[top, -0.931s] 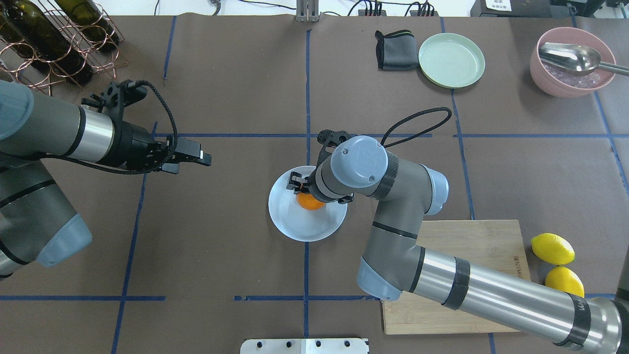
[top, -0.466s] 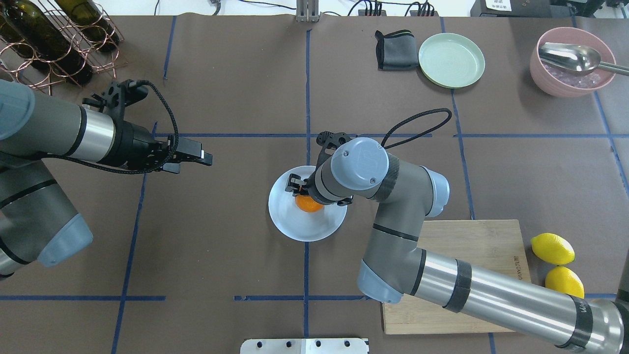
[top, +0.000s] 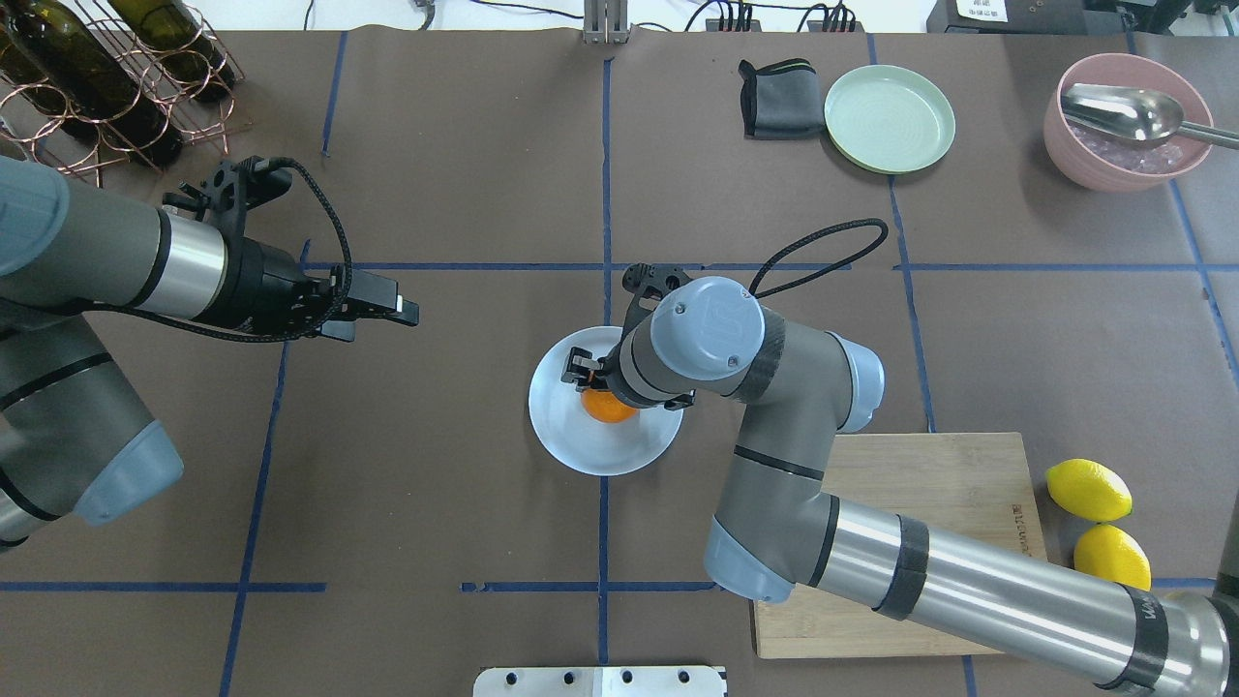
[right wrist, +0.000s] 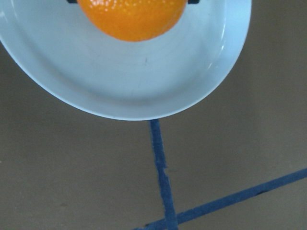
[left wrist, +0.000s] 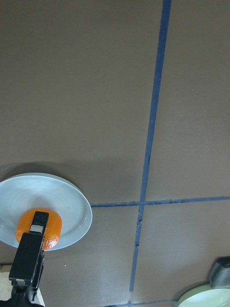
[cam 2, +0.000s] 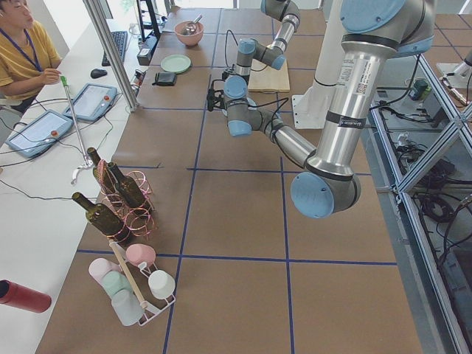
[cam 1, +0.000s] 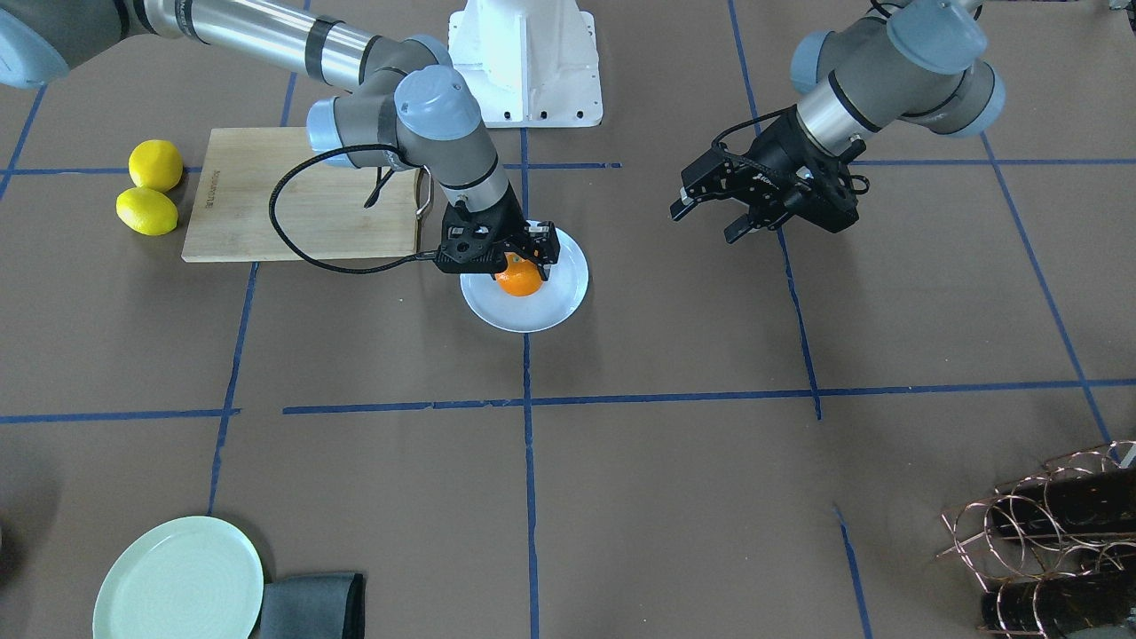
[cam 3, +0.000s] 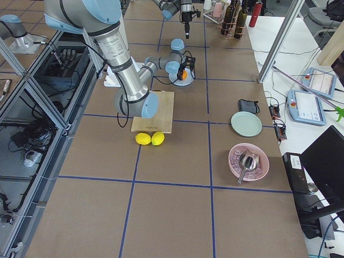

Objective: Pick orange to plate
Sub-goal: 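Lower the orange onto the plate and open the right gripper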

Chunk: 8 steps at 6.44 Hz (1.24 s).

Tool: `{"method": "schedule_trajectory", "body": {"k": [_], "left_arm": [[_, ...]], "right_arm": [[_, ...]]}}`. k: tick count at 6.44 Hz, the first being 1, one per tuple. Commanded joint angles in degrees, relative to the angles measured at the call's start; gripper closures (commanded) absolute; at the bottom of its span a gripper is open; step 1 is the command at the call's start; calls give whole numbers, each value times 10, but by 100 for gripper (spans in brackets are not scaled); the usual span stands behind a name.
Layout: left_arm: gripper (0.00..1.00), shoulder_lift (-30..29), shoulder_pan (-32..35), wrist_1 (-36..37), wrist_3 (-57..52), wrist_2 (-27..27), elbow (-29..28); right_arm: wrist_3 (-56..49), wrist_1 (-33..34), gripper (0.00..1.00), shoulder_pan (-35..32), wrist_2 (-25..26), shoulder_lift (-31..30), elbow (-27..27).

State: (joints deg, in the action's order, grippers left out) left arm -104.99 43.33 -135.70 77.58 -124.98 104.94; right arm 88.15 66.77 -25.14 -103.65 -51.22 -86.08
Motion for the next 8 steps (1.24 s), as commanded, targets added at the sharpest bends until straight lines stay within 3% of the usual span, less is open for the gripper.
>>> {"method": "schedule_trajectory", "body": {"k": [1, 3, 5, 6, 7, 8], "left_arm": [[0, 0, 0, 0, 0, 0, 1], [0, 0, 0, 0, 0, 0, 1], [0, 0, 0, 0, 0, 1, 3], [0, 0, 0, 1, -1, 3, 0], [0, 3, 3, 2, -7, 5, -7], [0, 13, 9, 4, -46, 7, -17]], "right_arm": [[0, 0, 0, 0, 0, -4, -1], [0, 2, 0, -2, -2, -7, -25], [-1, 21, 0, -8, -18, -106, -195], [-2, 46, 0, -38, -60, -149, -261], [-10, 47, 0, -88, -129, -198, -275], [-71, 41, 0, -135, -163, -270, -275]]}}
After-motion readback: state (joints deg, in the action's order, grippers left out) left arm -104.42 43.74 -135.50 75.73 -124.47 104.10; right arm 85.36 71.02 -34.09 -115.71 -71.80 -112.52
